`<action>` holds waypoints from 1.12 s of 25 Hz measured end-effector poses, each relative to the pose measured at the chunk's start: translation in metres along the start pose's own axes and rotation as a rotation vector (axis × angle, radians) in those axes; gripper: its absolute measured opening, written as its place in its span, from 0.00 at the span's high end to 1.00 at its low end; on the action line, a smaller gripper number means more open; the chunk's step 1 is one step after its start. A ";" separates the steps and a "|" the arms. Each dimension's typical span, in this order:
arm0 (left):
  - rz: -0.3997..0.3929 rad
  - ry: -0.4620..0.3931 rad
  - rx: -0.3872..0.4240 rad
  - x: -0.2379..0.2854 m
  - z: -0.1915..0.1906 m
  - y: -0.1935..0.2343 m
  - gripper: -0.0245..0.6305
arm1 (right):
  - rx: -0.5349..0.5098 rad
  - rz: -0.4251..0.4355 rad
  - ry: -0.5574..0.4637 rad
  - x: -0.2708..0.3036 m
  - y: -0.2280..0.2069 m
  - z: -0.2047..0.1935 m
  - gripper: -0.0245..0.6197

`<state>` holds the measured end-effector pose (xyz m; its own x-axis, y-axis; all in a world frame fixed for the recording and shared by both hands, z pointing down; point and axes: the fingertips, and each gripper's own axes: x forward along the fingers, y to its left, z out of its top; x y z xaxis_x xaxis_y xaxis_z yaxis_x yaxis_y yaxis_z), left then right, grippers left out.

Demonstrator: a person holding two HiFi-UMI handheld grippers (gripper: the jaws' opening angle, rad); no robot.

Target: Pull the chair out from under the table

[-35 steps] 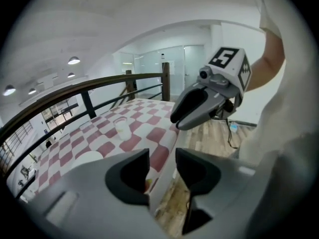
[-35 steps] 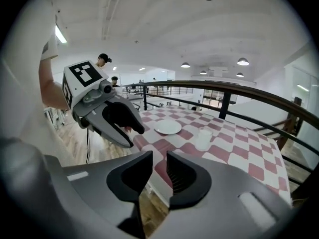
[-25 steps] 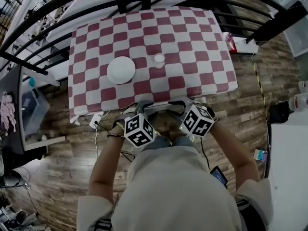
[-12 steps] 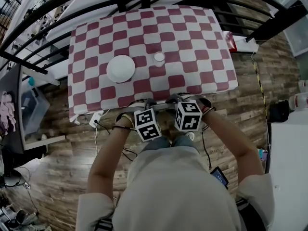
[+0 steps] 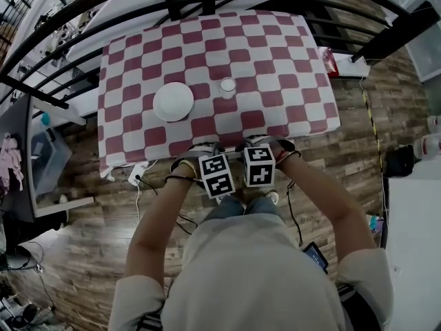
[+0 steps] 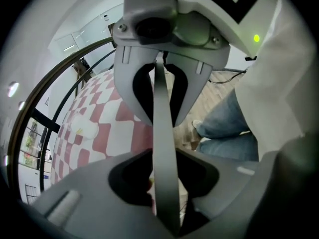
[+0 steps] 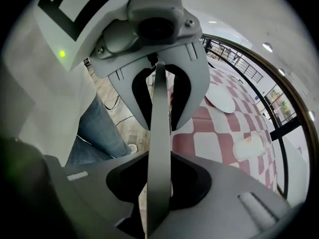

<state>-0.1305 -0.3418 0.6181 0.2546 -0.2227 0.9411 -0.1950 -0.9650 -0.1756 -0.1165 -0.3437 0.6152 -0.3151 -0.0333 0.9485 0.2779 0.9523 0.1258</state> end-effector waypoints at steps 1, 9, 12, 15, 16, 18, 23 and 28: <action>-0.003 0.003 0.001 0.002 0.000 -0.001 0.76 | -0.004 0.000 -0.002 0.000 0.000 0.001 0.83; -0.014 0.017 0.011 0.012 -0.001 -0.002 0.80 | -0.029 0.022 -0.031 0.007 0.000 0.006 0.84; -0.029 0.021 0.002 0.013 -0.001 -0.002 0.81 | -0.014 0.035 -0.037 0.009 0.000 0.005 0.84; -0.036 0.030 0.008 0.014 -0.002 -0.005 0.82 | -0.019 0.034 -0.023 0.011 0.001 0.005 0.84; -0.040 0.033 0.010 0.014 -0.002 -0.005 0.83 | -0.022 0.033 -0.018 0.011 0.001 0.005 0.84; -0.047 0.034 0.006 0.014 -0.002 -0.005 0.83 | -0.021 0.033 -0.006 0.012 0.001 0.005 0.84; -0.056 0.031 -0.004 0.014 -0.001 -0.005 0.84 | -0.019 0.034 0.014 0.014 0.001 0.004 0.85; -0.055 0.033 -0.004 0.014 -0.001 -0.004 0.84 | -0.028 0.017 0.027 0.015 -0.001 0.003 0.84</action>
<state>-0.1276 -0.3411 0.6323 0.2340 -0.1651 0.9581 -0.1852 -0.9750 -0.1228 -0.1242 -0.3441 0.6288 -0.2858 -0.0254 0.9580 0.3085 0.9440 0.1170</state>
